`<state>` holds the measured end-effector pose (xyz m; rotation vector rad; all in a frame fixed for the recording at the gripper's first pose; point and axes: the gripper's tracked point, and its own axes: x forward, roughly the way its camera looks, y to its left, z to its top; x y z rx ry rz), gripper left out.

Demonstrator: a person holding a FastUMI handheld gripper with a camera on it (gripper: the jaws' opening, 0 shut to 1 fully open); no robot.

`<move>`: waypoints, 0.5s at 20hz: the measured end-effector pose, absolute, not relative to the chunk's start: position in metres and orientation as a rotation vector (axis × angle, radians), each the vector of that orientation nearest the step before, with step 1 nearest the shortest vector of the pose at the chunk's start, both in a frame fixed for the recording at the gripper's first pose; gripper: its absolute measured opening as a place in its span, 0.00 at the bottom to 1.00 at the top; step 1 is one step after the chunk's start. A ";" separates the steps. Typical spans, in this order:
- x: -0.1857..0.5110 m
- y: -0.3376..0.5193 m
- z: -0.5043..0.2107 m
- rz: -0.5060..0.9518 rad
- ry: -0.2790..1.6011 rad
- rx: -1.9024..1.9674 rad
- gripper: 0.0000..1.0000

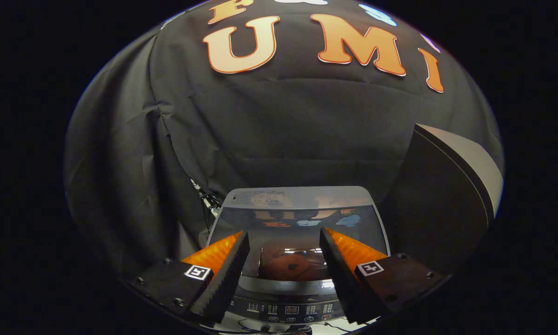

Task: Put the clothes into the washing machine and then close the washing machine lid.

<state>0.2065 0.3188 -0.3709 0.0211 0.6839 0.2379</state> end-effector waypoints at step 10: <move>0.190 0.291 -0.207 0.276 0.417 0.027 0.98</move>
